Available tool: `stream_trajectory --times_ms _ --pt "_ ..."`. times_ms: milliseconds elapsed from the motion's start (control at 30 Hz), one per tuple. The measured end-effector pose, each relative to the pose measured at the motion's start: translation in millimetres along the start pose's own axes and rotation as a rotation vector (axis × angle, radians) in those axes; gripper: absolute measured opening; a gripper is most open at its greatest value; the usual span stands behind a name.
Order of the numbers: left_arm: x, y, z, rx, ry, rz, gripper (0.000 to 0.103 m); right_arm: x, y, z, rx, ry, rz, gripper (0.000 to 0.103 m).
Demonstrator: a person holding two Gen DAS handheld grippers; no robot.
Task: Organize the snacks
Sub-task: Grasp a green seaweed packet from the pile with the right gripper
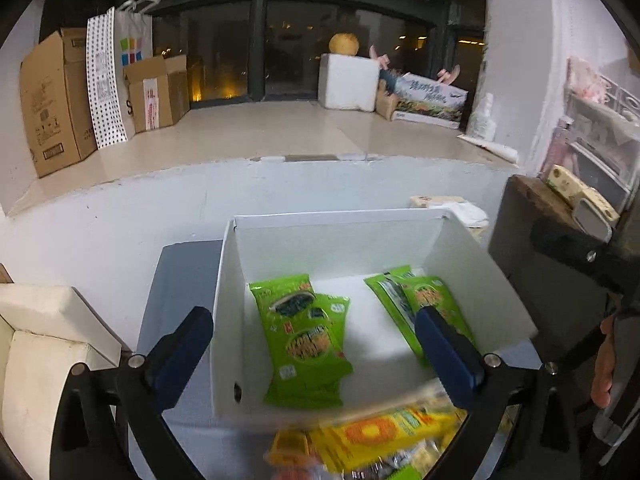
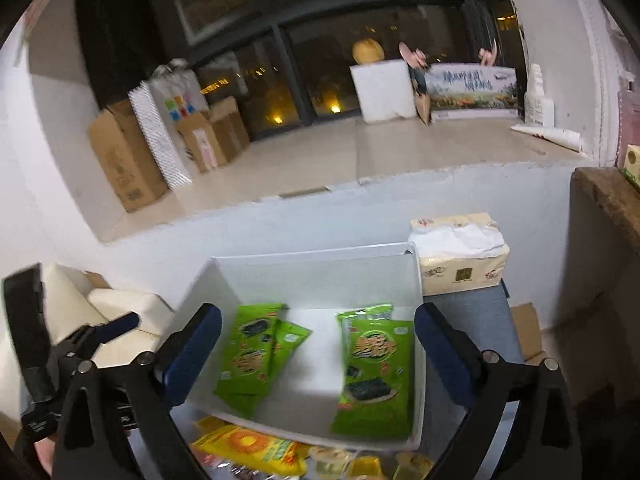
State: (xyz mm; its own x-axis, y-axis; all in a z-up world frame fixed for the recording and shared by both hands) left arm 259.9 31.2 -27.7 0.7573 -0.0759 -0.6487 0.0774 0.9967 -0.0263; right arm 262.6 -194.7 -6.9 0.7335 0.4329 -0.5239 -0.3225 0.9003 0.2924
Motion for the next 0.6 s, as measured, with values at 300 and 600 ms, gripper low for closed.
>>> stream_trajectory --times_ms 300,600 --pt "-79.7 -3.5 -79.7 -0.021 -0.021 -0.014 0.103 -75.5 25.5 -83.2 -0.048 -0.003 0.063 0.103" --pt "-116.0 5.3 -162.9 -0.112 0.049 -0.015 0.103 -73.2 46.5 -187.0 -0.105 0.161 0.012 0.103"
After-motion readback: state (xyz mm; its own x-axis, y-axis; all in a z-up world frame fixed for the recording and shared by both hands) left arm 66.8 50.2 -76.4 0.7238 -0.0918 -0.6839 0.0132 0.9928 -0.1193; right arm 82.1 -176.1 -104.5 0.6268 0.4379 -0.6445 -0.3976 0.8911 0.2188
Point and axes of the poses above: each gripper's, at about its wrist camera, not at the fingertips, and x roughly the way its jaws point, y to its left, z to its top, the point moved 1 cm from there along x, roughly the way its jaws point, and after that the axes turned 4 degrees about z, right-handed, at the moved point
